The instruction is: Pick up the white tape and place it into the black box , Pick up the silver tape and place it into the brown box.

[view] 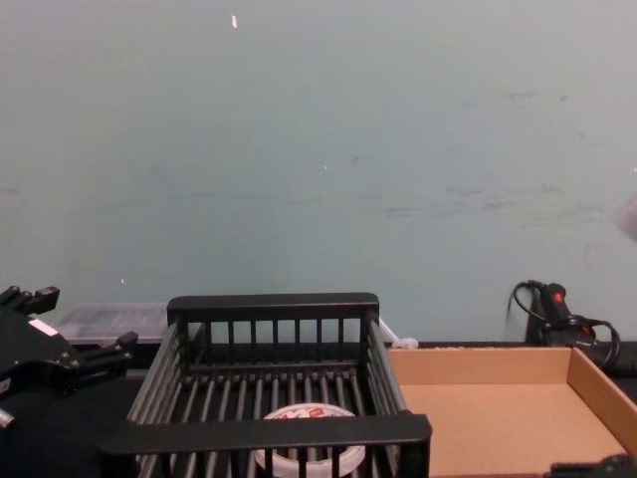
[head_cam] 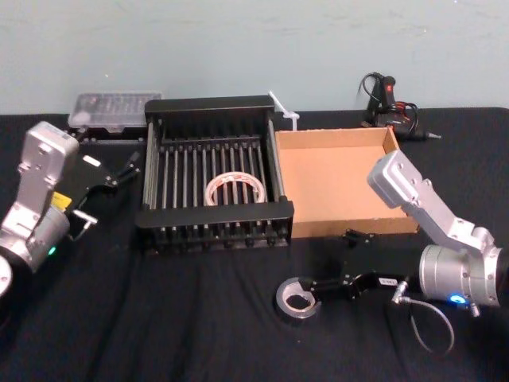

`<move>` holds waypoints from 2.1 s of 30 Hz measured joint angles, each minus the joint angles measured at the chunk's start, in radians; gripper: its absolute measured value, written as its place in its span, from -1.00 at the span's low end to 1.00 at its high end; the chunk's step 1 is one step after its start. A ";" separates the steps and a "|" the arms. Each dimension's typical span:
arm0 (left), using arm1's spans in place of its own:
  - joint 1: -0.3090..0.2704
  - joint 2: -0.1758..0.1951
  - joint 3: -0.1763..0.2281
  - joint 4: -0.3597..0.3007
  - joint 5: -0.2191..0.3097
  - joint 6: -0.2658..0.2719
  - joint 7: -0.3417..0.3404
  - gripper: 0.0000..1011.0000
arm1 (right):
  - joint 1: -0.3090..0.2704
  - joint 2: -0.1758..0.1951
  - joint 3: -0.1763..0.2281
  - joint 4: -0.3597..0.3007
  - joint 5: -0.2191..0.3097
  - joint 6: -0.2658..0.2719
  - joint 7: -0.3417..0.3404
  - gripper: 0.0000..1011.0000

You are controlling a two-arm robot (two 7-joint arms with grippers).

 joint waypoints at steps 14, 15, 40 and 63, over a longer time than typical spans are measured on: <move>0.000 0.000 0.000 0.000 0.000 0.000 0.000 0.98 | 0.026 -0.004 -0.044 0.035 -0.028 0.010 0.022 0.98; 0.000 0.000 0.000 0.000 0.000 0.000 0.000 0.98 | 0.026 -0.004 -0.044 0.035 -0.028 0.010 0.022 0.98; 0.000 0.000 0.000 0.000 0.000 0.000 0.000 0.98 | 0.060 -0.050 -0.076 0.105 -0.060 0.027 0.029 0.98; 0.000 0.000 0.000 0.000 0.000 0.000 0.000 0.98 | 0.069 -0.062 -0.084 0.120 -0.071 0.026 0.036 0.98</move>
